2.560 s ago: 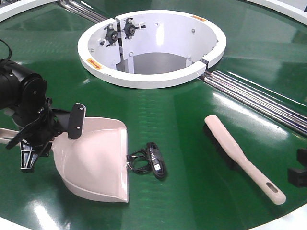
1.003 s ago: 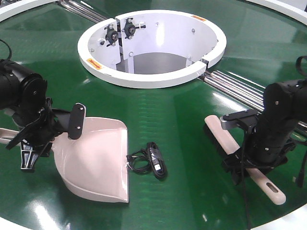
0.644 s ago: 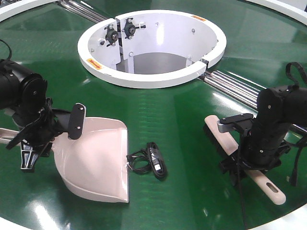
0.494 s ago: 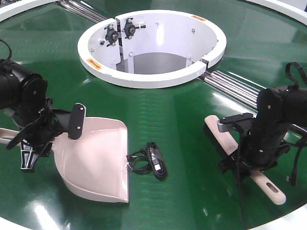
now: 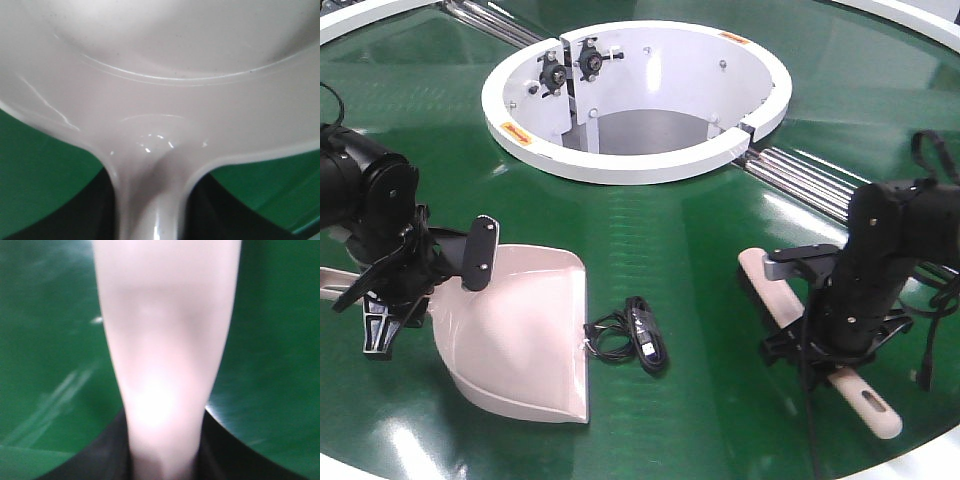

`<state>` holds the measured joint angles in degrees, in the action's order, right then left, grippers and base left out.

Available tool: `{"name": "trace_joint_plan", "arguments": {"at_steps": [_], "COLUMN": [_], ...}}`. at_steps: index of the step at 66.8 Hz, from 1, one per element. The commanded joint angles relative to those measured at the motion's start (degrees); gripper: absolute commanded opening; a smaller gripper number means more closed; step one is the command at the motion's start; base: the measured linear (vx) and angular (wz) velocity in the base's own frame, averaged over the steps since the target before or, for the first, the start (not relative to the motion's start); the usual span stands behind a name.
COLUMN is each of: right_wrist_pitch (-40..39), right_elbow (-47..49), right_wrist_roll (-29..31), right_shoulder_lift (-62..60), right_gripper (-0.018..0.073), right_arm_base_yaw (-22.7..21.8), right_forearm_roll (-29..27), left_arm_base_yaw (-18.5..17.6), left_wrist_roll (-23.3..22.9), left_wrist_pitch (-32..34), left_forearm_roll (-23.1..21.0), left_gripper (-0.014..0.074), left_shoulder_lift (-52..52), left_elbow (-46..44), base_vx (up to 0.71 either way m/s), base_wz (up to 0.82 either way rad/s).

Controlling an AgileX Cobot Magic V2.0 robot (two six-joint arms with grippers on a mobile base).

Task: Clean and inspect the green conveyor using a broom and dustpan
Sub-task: 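Lower the right gripper onto the brush handle and grasp it, then sweep the black cable into the dustpan with the held brush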

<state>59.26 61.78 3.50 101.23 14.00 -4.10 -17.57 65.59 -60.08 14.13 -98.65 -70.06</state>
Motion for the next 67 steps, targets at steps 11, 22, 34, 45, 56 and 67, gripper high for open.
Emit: {"name": "trace_joint_plan", "arguments": {"at_steps": [11, 22, 34, 45, 56, 67], "right_wrist_pitch": [0.5, 2.5, 9.7, 11.1, 12.0, 14.8], "right_elbow": [3.3, 7.5, 12.4, 14.2, 16.5, 20.4], "right_wrist_roll": [-9.1, -16.0, -20.2, -23.1, -26.5, -28.1], "right_shoulder_lift": [-2.2, -2.0, 1.1, 3.7, 6.9, 10.8], "right_gripper": [-0.0004, -0.0004, -0.0004, -0.0004, -0.0004, -0.0004], "right_arm_base_yaw": [8.9, 12.7, 13.7, 15.0, 18.3, 21.1], "right_forearm_roll": [-0.1, 1.6, 4.1, 3.5, 3.8, 2.7], "left_arm_base_yaw": [-0.4, -0.4, -0.4, -0.4, -0.4, -0.4], "left_wrist_roll": [0.0, 0.0, 0.0, 0.0, 0.0, 0.0], "left_wrist_pitch": [0.2, 0.2, 0.2, 0.2, 0.2, 0.2], "left_forearm_roll": [-0.5, -0.5, -0.5, -0.5, -0.5, -0.5], "left_gripper": [0.0003, 0.0003, 0.0003, 0.0003, 0.0003, 0.0003], "left_shoulder_lift": [2.8, 2.8, 2.8, 2.8, 2.8, 2.8], "left_elbow": [-1.5, -1.5, -1.5, -1.5, -1.5, -1.5], "base_vx": [0.0, 0.0, 0.0, 0.0, 0.0, 0.0], "base_wz": [0.0, 0.0, 0.0, 0.0, 0.0, 0.0]}}
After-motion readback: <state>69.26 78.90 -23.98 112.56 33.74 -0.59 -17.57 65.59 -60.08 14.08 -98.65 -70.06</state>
